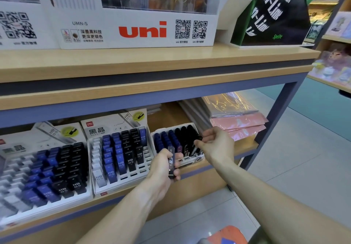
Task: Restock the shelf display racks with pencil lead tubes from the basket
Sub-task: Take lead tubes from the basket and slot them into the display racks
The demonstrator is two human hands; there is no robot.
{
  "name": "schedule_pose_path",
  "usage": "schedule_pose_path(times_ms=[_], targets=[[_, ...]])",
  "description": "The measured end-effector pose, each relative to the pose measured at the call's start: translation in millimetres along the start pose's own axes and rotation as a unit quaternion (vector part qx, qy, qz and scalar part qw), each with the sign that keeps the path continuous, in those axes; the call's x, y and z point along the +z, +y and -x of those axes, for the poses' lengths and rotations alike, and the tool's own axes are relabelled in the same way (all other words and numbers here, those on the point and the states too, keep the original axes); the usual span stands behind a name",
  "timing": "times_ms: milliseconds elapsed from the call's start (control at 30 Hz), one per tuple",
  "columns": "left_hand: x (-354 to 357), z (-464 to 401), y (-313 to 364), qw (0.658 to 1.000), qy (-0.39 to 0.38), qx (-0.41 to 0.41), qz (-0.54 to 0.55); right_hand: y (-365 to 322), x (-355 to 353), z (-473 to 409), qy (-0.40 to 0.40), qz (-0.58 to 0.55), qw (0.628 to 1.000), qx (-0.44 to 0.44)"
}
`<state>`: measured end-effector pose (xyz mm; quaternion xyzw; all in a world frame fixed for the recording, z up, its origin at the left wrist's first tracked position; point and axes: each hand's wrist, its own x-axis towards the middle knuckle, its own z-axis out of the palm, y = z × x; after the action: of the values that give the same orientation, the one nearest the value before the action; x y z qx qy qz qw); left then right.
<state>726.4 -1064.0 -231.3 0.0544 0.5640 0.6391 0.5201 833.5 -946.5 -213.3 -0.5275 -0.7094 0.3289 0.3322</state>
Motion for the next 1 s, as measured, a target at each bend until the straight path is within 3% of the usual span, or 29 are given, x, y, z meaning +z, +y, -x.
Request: schedule_pose_path(times_ms=[300, 533, 1000], targets=[[-14, 12, -8, 0.999, -0.016, -0.009, -0.041, 11, 16, 7, 0.038, 0.057, 0.997, -0.044], [-17, 16, -5, 0.999, -0.043, -0.026, 0.012, 14, 17, 4, 0.019, 0.097, 0.994, -0.041], [-18, 17, -12, 0.996, -0.089, -0.004, -0.005, 16, 15, 2, 0.011, 0.064, 0.997, -0.028]])
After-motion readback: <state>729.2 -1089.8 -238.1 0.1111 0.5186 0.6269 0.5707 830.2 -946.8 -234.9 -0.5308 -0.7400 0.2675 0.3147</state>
